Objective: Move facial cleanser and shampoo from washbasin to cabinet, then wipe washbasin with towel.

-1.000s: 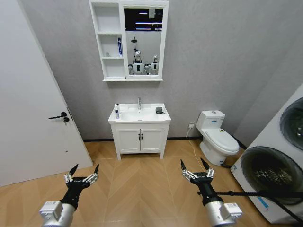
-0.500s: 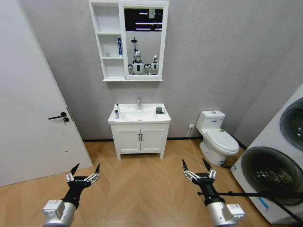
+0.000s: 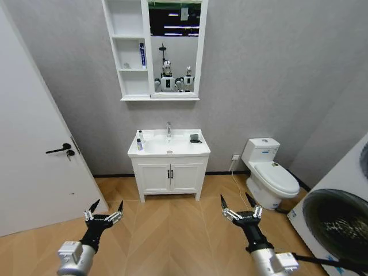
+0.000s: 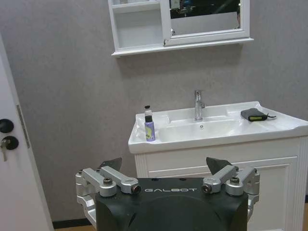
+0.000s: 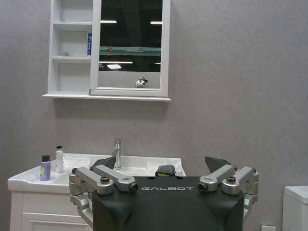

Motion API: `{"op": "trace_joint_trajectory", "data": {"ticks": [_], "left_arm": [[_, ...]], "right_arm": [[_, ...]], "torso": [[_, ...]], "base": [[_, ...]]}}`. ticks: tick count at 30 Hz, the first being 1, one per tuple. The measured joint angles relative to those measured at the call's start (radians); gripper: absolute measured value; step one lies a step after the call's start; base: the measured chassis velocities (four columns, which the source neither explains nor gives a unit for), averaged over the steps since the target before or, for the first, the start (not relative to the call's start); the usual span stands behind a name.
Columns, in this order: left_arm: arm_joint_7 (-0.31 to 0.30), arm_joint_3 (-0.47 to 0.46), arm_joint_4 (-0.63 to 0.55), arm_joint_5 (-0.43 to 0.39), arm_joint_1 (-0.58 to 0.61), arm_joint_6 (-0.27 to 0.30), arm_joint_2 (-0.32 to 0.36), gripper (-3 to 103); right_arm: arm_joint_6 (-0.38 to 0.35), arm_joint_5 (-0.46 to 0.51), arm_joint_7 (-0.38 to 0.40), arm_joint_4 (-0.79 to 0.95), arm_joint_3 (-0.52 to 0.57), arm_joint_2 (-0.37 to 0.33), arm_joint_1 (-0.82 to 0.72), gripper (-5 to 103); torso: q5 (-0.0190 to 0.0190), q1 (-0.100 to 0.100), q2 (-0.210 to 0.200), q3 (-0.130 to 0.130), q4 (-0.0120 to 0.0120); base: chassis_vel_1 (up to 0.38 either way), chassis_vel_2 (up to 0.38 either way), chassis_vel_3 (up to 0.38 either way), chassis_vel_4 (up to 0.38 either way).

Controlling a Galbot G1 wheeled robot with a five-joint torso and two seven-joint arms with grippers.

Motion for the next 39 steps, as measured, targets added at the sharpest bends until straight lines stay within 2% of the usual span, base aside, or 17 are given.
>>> {"op": "trace_joint_trajectory", "data": {"ticks": [5, 8, 11, 13, 14, 16, 19, 21, 23, 24, 27, 29, 30, 31, 33, 36, 39], "left_arm": [[0.0, 0.001, 0.0, -0.003, -0.005, -0.001, 0.0, 99], [0.0, -0.001, 0.001, -0.015, -0.007, -0.001, 0.005, 98], [0.0, -0.002, 0.002, -0.018, -0.008, -0.001, 0.011, 98], [0.0, -0.005, 0.004, -0.018, -0.007, -0.001, 0.018, 98], [0.0, -0.006, 0.004, -0.018, -0.007, -0.002, 0.019, 98], [0.0, -0.007, 0.004, -0.018, -0.007, -0.002, 0.018, 98], [0.0, -0.007, 0.006, -0.018, -0.008, -0.002, 0.016, 98], [0.0, -0.005, 0.007, -0.016, -0.009, -0.002, 0.013, 98], [0.001, -0.005, 0.009, -0.015, -0.01, -0.003, 0.012, 98], [0.001, -0.004, 0.01, -0.015, -0.011, -0.003, 0.012, 98], [0.001, -0.004, 0.011, -0.015, -0.012, -0.003, 0.014, 98], [0.001, -0.004, 0.013, -0.016, -0.012, -0.003, 0.016, 98], [0.001, -0.004, 0.017, -0.016, -0.013, -0.003, 0.018, 98], [0.001, -0.003, 0.023, -0.015, -0.015, -0.003, 0.022, 98], [0.001, -0.001, 0.026, -0.015, -0.016, -0.003, 0.023, 98], [0.001, 0.015, 0.063, -0.003, -0.027, -0.005, 0.037, 98], [0.007, 0.026, 0.11, 0.015, -0.047, -0.016, 0.059, 98]], "right_arm": [[0.004, -0.005, -0.003, -0.007, -0.003, 0.003, 0.0, 100], [0.005, -0.009, -0.004, -0.01, -0.006, 0.007, 0.0, 100], [0.006, -0.01, -0.004, -0.012, -0.008, 0.008, 0.001, 100], [0.008, -0.011, -0.004, -0.016, -0.01, 0.008, 0.006, 100], [0.008, -0.01, -0.005, -0.019, -0.012, 0.008, 0.008, 100], [0.01, -0.01, -0.006, -0.021, -0.013, 0.006, 0.009, 100], [0.011, -0.011, -0.008, -0.022, -0.015, 0.005, 0.009, 100], [0.012, -0.01, -0.008, -0.023, -0.016, 0.005, 0.011, 100], [0.012, -0.01, -0.008, -0.023, -0.018, 0.005, 0.012, 100], [0.012, -0.011, -0.008, -0.023, -0.019, 0.005, 0.012, 100], [0.013, -0.02, -0.004, -0.026, -0.023, 0.003, 0.016, 100], [0.015, -0.023, -0.003, -0.028, -0.025, 0.003, 0.017, 100], [0.018, -0.026, -0.002, -0.029, -0.028, 0.004, 0.017, 100], [0.019, -0.029, -0.001, -0.031, -0.031, 0.004, 0.02, 100], [0.019, -0.031, -0.001, -0.033, -0.032, 0.004, 0.021, 100], [0.019, -0.041, -0.004, -0.041, -0.04, 0.004, 0.026, 100], [0.019, -0.057, -0.005, -0.052, -0.063, 0.004, 0.026, 100]], "torso": [[0.0006, 0.0, 0.0, 0.0, 0.0], [-0.0012, 0.0, 0.0, 0.0, -0.0004], [0.0013, 0.0, 0.0, 0.0, 0.0], [-0.0019, 0.0, 0.0, 0.0, -0.0004], [0.0012, 0.0, 0.0, 0.0, 0.0001], [0.0017, 0.0, 0.0, 0.0, 0.0002], [-0.0025, 0.0, 0.0, 0.0, -0.0006], [0.0022, 0.0, 0.0, 0.0, 0.0], [0.0003, 0.0, 0.0, 0.0, 0.0001], [-0.0023, 0.0, 0.0, 0.0, -0.0003], [0.0018, 0.0, 0.0, 0.0, 0.0], [0.0006, 0.0, 0.0, 0.0, 0.0], [-0.002, 0.0, 0.0, 0.0, -0.0002], [0.0009, 0.0, 0.0, 0.0, 0.0002], [0.0017, 0.0, 0.0, 0.0, 0.0002], [-0.001, 0.002, 0.0, 0.0, -0.0001], [0.0006, 0.001, 0.0, 0.0, -0.0003]], "base": [[-0.318, 0.317, 0.32, -0.318], [-0.351, 0.361, 0.363, -0.359], [-0.37, 0.381, 0.377, -0.392], [-0.373, 0.374, 0.393, -0.367], [-0.326, 0.368, 0.347, -0.355], [-0.326, 0.365, 0.346, -0.367], [-0.384, 0.353, 0.357, -0.326], [-0.329, 0.345, 0.359, -0.354], [-0.306, 0.329, 0.335, -0.342], [-0.361, 0.329, 0.352, -0.331], [-0.338, 0.374, 0.334, -0.349], [-0.336, 0.365, 0.369, -0.331], [-0.365, 0.303, 0.369, -0.329], [-0.264, 0.294, 0.313, -0.329], [-0.264, 0.294, 0.261, -0.296], [-0.201, 0.211, 0.11, -0.102], [-0.123, 0.119, 0.042, -0.074]]}}
